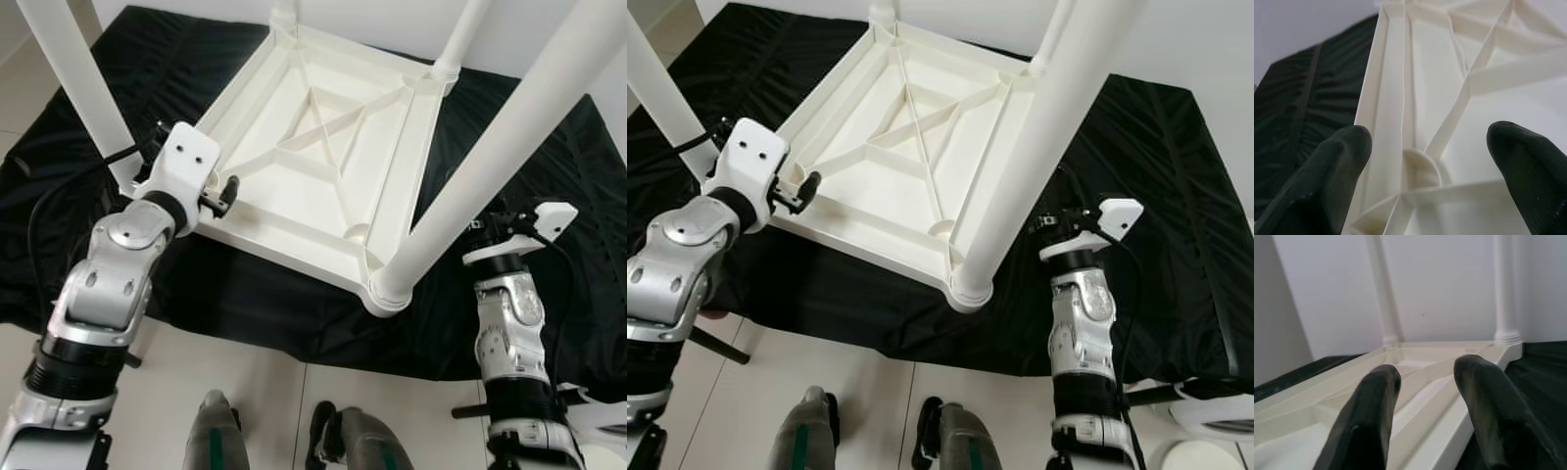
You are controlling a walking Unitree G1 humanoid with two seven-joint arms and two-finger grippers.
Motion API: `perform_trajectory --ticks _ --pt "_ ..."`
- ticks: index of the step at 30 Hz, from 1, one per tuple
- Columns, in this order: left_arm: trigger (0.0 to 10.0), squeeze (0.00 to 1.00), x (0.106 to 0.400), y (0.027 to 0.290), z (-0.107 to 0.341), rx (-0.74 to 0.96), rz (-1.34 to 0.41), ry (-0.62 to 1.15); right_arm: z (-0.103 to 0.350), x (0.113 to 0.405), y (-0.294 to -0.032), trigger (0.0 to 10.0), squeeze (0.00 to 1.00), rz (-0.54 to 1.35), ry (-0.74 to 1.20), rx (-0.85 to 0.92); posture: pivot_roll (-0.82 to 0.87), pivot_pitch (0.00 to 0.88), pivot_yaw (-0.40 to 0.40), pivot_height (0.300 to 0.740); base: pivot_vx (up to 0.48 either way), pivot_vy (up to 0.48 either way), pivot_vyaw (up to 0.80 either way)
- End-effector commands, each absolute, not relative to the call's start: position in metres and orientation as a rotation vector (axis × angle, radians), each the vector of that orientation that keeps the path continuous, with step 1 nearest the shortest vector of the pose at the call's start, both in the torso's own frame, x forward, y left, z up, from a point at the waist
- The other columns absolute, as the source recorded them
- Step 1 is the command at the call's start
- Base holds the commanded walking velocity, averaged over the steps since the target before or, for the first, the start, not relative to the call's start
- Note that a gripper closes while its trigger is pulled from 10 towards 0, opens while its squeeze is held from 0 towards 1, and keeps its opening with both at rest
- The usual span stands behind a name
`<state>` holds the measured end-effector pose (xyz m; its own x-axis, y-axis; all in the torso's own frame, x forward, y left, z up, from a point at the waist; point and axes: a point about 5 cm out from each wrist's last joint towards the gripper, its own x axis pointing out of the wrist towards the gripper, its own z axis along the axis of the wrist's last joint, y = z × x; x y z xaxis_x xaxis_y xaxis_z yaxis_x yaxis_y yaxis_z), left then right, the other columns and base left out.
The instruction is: Building children table
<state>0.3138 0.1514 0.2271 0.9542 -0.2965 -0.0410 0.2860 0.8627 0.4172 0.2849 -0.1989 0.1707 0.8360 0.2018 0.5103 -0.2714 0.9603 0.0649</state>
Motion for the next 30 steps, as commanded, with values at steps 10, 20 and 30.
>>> perform_trajectory --ticks 10,20,30 --pt "10.0 0.00 0.319 0.150 0.225 0.355 -0.312 -0.070 0.169 0.264 -0.195 10.0 0.00 0.264 -0.500 0.073 0.05 0.077 -0.035 0.740 0.000 0.000 0.00" --pt "10.0 0.00 0.328 0.151 0.224 0.316 -0.327 -0.066 0.164 0.248 -0.205 10.0 0.00 0.317 -0.434 0.031 0.01 0.076 0.017 0.740 0.000 0.000 0.00" --pt "10.0 0.00 0.330 0.146 0.225 0.341 -0.368 -0.093 0.152 0.219 -0.207 10.0 0.00 0.484 -0.308 -0.022 -0.02 0.070 0.027 0.740 0.000 0.000 0.00"
